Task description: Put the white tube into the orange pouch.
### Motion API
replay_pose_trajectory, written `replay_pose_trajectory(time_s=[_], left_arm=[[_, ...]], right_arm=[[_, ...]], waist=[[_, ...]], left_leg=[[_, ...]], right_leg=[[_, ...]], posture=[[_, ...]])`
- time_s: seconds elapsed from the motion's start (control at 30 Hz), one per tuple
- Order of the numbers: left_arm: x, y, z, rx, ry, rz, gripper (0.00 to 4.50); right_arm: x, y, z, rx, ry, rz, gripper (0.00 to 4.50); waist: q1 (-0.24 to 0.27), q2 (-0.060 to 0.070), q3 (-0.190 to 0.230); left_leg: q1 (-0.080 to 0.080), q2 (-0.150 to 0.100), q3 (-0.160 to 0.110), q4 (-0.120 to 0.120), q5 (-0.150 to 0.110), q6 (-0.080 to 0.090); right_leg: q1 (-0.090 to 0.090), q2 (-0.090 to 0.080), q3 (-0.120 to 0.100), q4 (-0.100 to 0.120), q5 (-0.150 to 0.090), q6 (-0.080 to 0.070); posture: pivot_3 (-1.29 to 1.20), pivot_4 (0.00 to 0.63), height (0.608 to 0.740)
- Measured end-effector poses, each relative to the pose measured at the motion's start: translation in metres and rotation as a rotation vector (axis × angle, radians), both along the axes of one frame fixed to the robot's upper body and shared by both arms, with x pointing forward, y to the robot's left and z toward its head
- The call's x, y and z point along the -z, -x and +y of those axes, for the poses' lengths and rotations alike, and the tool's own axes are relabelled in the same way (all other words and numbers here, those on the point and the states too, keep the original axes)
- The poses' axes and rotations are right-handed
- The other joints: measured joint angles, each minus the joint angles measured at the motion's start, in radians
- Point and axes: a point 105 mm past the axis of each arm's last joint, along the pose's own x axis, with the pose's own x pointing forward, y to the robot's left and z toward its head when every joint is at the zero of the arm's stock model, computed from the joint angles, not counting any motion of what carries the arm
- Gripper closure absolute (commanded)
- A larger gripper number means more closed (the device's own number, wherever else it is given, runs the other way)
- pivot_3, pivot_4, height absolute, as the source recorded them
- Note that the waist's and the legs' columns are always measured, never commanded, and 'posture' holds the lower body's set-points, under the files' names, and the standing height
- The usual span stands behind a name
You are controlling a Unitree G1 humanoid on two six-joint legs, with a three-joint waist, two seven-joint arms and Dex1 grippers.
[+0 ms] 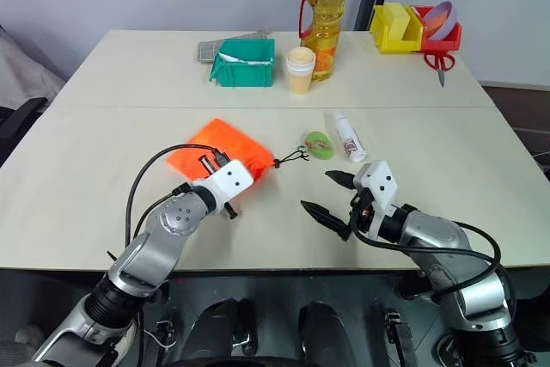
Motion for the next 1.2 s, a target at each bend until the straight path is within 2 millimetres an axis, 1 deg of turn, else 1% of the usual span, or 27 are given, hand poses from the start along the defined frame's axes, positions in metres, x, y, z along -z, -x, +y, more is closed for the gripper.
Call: replay_pose_trajectory(time_s=[0.07, 0.17, 0.27, 0.33, 0.43, 0.53, 0.63, 0.73, 0.9, 1.0, 1.07, 1.2], left_arm=[[-0.001, -0.001, 0.006, -0.013, -0.006, -0.005, 4.47], [-0.007, -0.002, 0.021, -0.037, 0.005, -0.021, 4.47], [-0.015, 0.000, 0.029, -0.019, 0.070, -0.033, 4.47], [-0.021, 0.003, 0.030, 0.008, 0.136, -0.039, 4.47], [-0.028, 0.007, 0.025, 0.060, 0.228, -0.033, 4.47], [-0.032, 0.010, 0.021, 0.097, 0.269, -0.023, 4.47], [-0.035, 0.009, 0.024, 0.095, 0.300, -0.024, 4.47], [-0.036, 0.010, 0.025, 0.098, 0.324, -0.019, 4.47], [-0.034, 0.014, 0.026, 0.110, 0.337, -0.001, 4.47], [-0.034, 0.016, 0.036, 0.097, 0.343, 0.009, 4.47], [-0.033, 0.017, 0.046, 0.079, 0.346, 0.014, 4.47], [-0.031, 0.021, 0.056, 0.073, 0.343, 0.021, 4.47]], right_arm=[[0.001, 0.000, -0.001, 0.003, -0.001, 0.002, 0.00], [0.001, 0.000, 0.000, 0.005, -0.004, 0.000, 0.00], [-0.002, -0.002, 0.004, -0.003, -0.005, -0.014, 0.00], [-0.005, -0.005, 0.012, -0.015, -0.016, -0.031, 0.00], [-0.011, -0.011, 0.028, -0.032, -0.021, -0.068, 0.00], [-0.012, -0.014, 0.046, -0.059, -0.027, -0.094, 0.00], [-0.002, -0.021, 0.052, -0.048, -0.003, -0.090, 0.00], [0.012, -0.036, 0.054, 0.008, 0.043, -0.088, 0.00], [0.019, -0.049, 0.063, 0.044, 0.076, -0.111, 0.00], [0.022, -0.055, 0.065, 0.060, 0.123, -0.148, 0.00], [0.024, -0.058, 0.063, 0.077, 0.149, -0.162, 0.00], [0.024, -0.063, 0.058, 0.102, 0.167, -0.179, 0.00]], waist=[[0.000, 0.000, 0.000], [-0.002, 0.000, 0.000], [-0.002, 0.000, 0.000], [-0.002, 0.000, 0.000], [-0.002, 0.000, 0.000], [-0.001, 0.000, 0.000], [-0.002, 0.000, 0.000], [-0.003, 0.000, 0.000], [-0.005, 0.000, 0.000], [-0.006, 0.000, 0.000], [-0.006, 0.000, 0.000], [-0.006, 0.000, 0.000]], left_leg=[[0.000, 0.000, 0.000, 0.000, 0.000, 0.000], [0.000, 0.000, 0.000, 0.000, 0.000, 0.000], [0.000, 0.000, 0.000, 0.000, 0.000, 0.000], [0.000, 0.000, 0.000, 0.000, 0.000, 0.000], [0.000, 0.000, 0.000, 0.000, 0.000, 0.000], [0.000, 0.000, 0.000, 0.000, 0.000, 0.000], [0.000, 0.000, 0.001, 0.000, 0.000, 0.000], [0.000, 0.000, 0.001, 0.001, 0.000, 0.000], [0.000, 0.000, 0.001, 0.001, 0.003, -0.004], [0.000, 0.000, 0.001, 0.001, 0.003, -0.005], [0.000, 0.000, 0.001, 0.001, 0.003, -0.005], [0.000, 0.000, 0.001, 0.000, 0.003, -0.005]], right_leg=[[0.000, 0.000, 0.000, 0.000, 0.000, 0.000], [0.000, 0.000, 0.000, 0.000, 0.000, 0.000], [0.000, 0.000, 0.000, 0.000, 0.000, 0.000], [0.000, 0.000, 0.000, 0.000, 0.000, 0.000], [0.000, 0.000, 0.000, 0.000, 0.000, 0.000], [0.000, 0.000, 0.000, 0.000, 0.000, 0.000], [0.000, 0.000, 0.000, 0.000, 0.000, 0.000], [0.000, 0.001, 0.000, 0.001, 0.000, 0.001], [0.000, 0.001, 0.000, 0.001, 0.000, 0.001], [0.000, 0.001, 0.000, 0.001, 0.000, 0.001], [0.000, 0.001, 0.000, 0.001, 0.000, 0.001], [0.000, 0.001, 0.000, 0.001, 0.000, 0.001]], posture=[[0.00, 0.150, 0.740], [0.00, 0.150, 0.740], [0.00, 0.150, 0.740], [0.00, 0.150, 0.740], [0.00, 0.150, 0.740], [0.00, 0.150, 0.740], [0.00, 0.150, 0.740], [0.00, 0.150, 0.740], [0.00, 0.150, 0.740], [0.00, 0.150, 0.740], [0.00, 0.150, 0.740], [0.00, 0.150, 0.740]])
